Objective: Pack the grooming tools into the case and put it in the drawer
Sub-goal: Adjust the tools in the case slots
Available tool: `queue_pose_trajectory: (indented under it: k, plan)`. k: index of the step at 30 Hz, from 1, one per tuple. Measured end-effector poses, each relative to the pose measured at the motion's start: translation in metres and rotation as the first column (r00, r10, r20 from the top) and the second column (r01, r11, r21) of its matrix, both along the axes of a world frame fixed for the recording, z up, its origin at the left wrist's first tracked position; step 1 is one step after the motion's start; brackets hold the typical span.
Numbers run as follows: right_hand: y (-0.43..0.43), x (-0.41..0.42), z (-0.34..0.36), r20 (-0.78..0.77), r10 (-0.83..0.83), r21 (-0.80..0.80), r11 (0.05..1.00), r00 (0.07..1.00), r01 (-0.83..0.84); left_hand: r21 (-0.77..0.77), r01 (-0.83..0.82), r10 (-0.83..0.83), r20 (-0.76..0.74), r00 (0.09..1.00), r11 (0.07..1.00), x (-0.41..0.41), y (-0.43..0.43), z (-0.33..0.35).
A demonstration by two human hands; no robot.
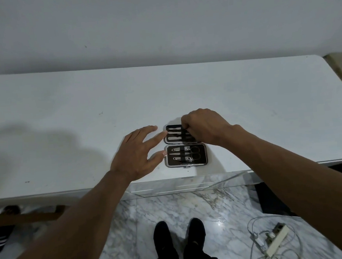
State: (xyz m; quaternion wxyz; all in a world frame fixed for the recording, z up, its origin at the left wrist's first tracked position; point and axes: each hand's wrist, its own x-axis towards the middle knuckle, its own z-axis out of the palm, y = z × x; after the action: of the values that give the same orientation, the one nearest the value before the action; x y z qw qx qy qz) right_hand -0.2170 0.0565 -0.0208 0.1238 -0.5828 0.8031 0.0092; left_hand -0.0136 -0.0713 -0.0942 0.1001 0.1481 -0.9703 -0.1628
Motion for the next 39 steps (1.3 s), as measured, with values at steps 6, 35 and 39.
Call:
queue_pose_trajectory:
  k: [6,35,39]
  plan:
    - [0.000,0.001,-0.001,0.056,0.033,-0.067,0.997,0.998,-0.029,-0.007,-0.002,0.002,0.013,1.000,1.000,0.000,0.000,0.000]
    - [0.051,0.032,0.004,0.447,-0.560,0.017,0.785,0.698,0.619,0.228,-0.164,0.098,0.275,0.956,0.960,-0.018,0.014,0.044]
    - [0.048,0.031,0.005,0.437,-0.549,0.001,0.792,0.712,0.610,0.329,-0.257,0.108,0.408,0.906,0.909,-0.029,0.022,0.062]
